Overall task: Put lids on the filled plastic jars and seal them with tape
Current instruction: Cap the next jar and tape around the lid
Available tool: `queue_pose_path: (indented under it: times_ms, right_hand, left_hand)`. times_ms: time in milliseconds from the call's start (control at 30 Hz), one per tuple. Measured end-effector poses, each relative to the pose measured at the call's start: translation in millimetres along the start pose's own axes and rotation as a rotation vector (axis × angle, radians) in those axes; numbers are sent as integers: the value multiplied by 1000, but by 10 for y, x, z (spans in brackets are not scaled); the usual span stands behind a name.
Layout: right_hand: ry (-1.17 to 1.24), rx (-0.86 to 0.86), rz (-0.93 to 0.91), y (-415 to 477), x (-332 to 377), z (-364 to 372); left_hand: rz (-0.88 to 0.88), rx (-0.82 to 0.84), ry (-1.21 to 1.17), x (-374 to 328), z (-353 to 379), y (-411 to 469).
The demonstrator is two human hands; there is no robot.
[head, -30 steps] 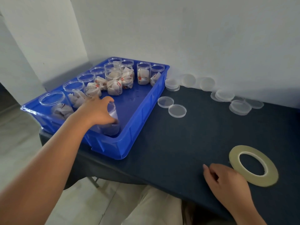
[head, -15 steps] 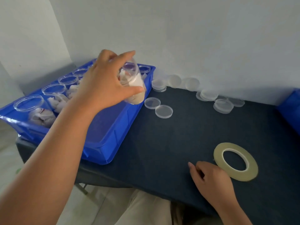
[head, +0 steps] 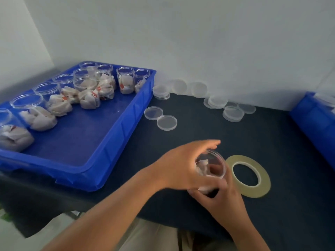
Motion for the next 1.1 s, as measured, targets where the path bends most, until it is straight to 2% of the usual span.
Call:
queue_pose_path:
  times_ms: [67,133,200,267,333,467,567,633,767,800,900,967,1100]
  right_hand:
    - [3,-17,8,24,-18,-3]
    - [14,-11,6,39,-37,0]
    - [16,-7,-3,51,-39,-3]
    - [5,-4,-11,56,-27,-1]
    - [1,-4,-9,52,-33,3]
    - [-10,-15,-13,67,-30,-5]
    - [-4,-21,-22,73,-25,-7]
    - [5,-18,-19,64,-19,-9]
    - [-11,-24,-5,46,5,-14]
    - [-22,-21,4,39,6,-14]
    - [-39,-13,35,20,-29,-8]
    - [-40,-7,45,17,-42,-7]
    - [-33,-5,48,21,-37,-1]
  left_hand:
    - [-57,-136,-182,227,-212,171]
    - [-238,-306,-16,584,-480,352]
    - [-434,-247,306,972,-641,536]
    - [-534,-95,465,1247,-612,662]
    - [-506,-97,488,1360,-493,684]
    - [-357,-380,417,1359,-254,484]
    - [-337,-348,394,1300,-194,342]
    - [-352,-346,298,1229,-220,249]
    - [-351,-566,-342,1100,-321,61]
    - [-345,-604,-388,1096,-325,19]
    - [-413,-534,-220,1123,-289,-50]
    - [-513,-434,-39,1220,-245,-106]
    - [-644,-188,166,1229,-140,-168]
Point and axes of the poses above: each hand's wrist, its own y-axis towards the middle knuckle, its own z-axis out of the palm, x = y × z, the point moved 4 cm from there along y, towards the middle knuckle, and after that the axes turned 9 degrees about x, right-handed, at the moved point
